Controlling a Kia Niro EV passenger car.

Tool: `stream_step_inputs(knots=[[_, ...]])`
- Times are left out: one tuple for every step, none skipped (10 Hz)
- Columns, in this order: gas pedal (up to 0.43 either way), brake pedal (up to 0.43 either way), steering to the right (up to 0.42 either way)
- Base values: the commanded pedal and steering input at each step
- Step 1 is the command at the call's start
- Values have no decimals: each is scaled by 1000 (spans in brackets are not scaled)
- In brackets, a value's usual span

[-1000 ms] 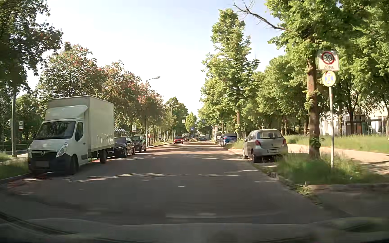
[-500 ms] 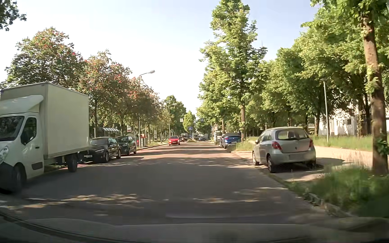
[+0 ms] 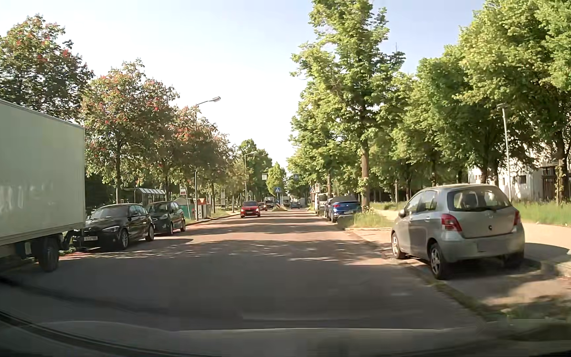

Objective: Follow the waypoints while adhering to traffic rules and regulations

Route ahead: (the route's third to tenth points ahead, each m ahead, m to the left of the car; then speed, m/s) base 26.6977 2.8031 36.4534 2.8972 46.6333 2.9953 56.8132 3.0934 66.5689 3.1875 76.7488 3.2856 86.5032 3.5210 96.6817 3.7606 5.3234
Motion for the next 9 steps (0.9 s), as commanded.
stream_step_inputs(knots=[[0, 134, -2], [0, 0, -1], [0, 0, 0], [0, 0, -1], [0, 0, 0], [0, 0, 0], [0, 0, -1], [47, 0, -2], [87, 0, -5]])
